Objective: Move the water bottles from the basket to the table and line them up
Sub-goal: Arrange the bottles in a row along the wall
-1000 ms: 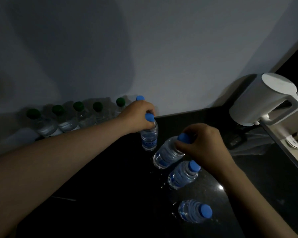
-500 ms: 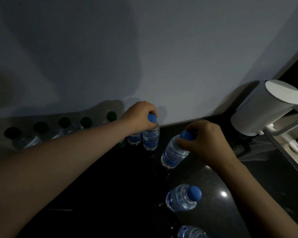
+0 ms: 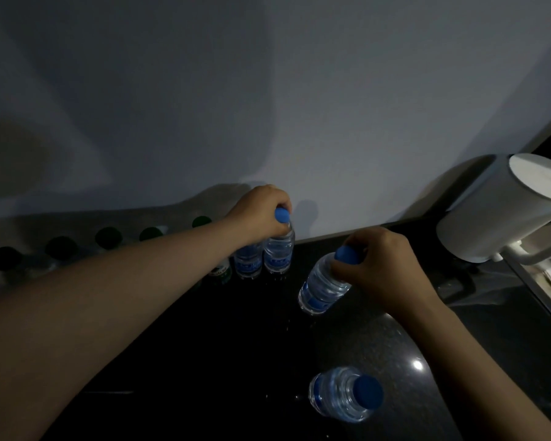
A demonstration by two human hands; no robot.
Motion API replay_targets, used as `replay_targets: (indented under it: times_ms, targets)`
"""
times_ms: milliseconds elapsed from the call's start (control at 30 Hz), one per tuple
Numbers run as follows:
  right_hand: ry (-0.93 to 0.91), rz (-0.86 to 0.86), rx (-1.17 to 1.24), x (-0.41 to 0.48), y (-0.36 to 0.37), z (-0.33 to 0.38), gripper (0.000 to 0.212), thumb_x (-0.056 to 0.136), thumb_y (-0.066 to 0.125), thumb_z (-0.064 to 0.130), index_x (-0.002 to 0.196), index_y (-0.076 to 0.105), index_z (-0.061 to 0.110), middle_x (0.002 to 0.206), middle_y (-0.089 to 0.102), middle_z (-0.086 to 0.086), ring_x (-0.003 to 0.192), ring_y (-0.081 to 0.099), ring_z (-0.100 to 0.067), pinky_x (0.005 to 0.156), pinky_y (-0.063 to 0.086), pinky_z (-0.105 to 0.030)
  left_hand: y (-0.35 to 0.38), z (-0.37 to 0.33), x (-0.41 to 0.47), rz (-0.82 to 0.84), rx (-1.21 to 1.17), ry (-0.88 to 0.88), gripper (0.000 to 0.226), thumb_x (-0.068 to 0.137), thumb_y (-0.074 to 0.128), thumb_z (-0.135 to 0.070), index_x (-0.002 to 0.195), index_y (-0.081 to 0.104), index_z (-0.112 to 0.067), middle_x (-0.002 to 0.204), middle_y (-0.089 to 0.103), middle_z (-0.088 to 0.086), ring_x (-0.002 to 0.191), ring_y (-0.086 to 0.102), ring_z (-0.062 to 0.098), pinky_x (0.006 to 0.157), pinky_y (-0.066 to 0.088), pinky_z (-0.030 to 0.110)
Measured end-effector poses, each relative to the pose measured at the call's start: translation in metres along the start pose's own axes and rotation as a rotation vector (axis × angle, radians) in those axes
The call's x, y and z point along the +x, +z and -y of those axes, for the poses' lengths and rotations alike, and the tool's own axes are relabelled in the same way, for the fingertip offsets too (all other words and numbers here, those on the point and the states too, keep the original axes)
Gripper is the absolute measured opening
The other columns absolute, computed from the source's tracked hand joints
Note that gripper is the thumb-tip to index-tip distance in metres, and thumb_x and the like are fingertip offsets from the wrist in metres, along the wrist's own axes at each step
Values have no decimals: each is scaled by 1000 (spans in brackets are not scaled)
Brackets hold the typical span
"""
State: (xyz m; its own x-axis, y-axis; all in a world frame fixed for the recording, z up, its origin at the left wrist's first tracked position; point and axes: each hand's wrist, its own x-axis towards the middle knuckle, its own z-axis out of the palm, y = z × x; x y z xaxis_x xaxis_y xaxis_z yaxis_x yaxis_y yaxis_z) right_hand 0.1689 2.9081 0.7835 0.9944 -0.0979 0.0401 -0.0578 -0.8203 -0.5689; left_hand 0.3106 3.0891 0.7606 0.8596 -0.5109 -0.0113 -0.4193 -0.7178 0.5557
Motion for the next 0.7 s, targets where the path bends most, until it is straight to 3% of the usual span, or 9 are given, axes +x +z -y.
replay_targets:
  times_ms: [367,533,700]
  targets:
    - [-8,26,-8,4,6,-7,28,71,73,33,95,63,21,89,56,10,75,58,-2,57,45,-14,9,3,8,-12,-20,5,21,71,73,-12,92,69,-14,98,59,0,87,56,15,72,41,25]
    - [2,21,-5,7,4,-8,34,67,66,40,95,63,20,91,60,7,76,59,-5,62,52,-19,9,0,13,22,19,15,20,72,74,-12,92,71,-12,96,65,2,85,58,16,70,41,25]
    - [-7,-9,-31,10,1,-7,33,71,70,34,96,65,13,93,62,0,78,60,-10,70,57,-29,9,2,15,15,17,11,21,71,75,-13,91,72,-11,92,67,2,80,58,14,68,40,23]
